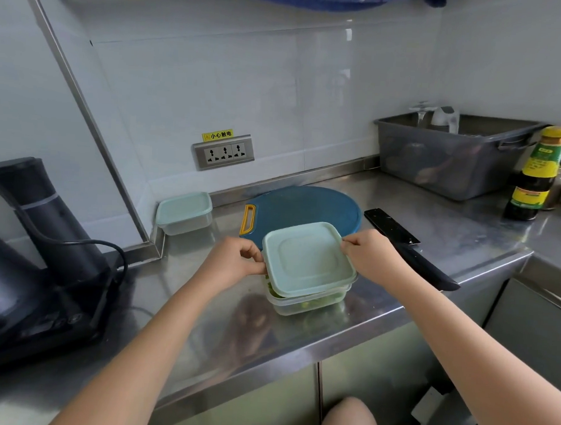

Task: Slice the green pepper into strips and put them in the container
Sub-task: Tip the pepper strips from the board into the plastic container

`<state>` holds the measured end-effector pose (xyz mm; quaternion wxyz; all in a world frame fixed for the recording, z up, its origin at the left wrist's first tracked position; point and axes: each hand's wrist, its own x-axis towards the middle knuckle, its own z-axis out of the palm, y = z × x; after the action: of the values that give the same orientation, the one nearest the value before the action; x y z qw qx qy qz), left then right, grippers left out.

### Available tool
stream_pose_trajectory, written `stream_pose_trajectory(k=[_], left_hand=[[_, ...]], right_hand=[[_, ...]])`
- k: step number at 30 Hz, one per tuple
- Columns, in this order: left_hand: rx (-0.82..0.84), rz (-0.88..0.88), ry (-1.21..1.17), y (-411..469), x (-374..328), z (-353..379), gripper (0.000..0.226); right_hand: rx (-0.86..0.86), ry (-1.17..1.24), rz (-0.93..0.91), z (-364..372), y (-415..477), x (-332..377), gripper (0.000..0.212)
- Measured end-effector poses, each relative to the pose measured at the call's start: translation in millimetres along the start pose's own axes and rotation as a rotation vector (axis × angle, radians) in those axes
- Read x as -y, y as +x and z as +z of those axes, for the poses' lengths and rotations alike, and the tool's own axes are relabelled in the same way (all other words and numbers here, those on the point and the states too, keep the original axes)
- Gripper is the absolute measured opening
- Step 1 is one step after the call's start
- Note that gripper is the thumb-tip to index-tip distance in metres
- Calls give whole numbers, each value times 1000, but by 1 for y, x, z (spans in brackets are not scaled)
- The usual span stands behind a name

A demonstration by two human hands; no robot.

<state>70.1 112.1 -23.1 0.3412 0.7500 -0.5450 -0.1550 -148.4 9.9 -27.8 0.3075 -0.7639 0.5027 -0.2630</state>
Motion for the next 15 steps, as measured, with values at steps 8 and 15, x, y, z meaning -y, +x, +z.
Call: stream_pose_trajectory(k=[8, 15], left_hand=[[136, -122, -105, -1, 1, -11, 28], [105, -142, -274, -6, -5, -6, 32]], right_hand=[[10, -104, -15, 0, -2, 5, 33], [80, -289, -16, 2, -4, 24, 33]])
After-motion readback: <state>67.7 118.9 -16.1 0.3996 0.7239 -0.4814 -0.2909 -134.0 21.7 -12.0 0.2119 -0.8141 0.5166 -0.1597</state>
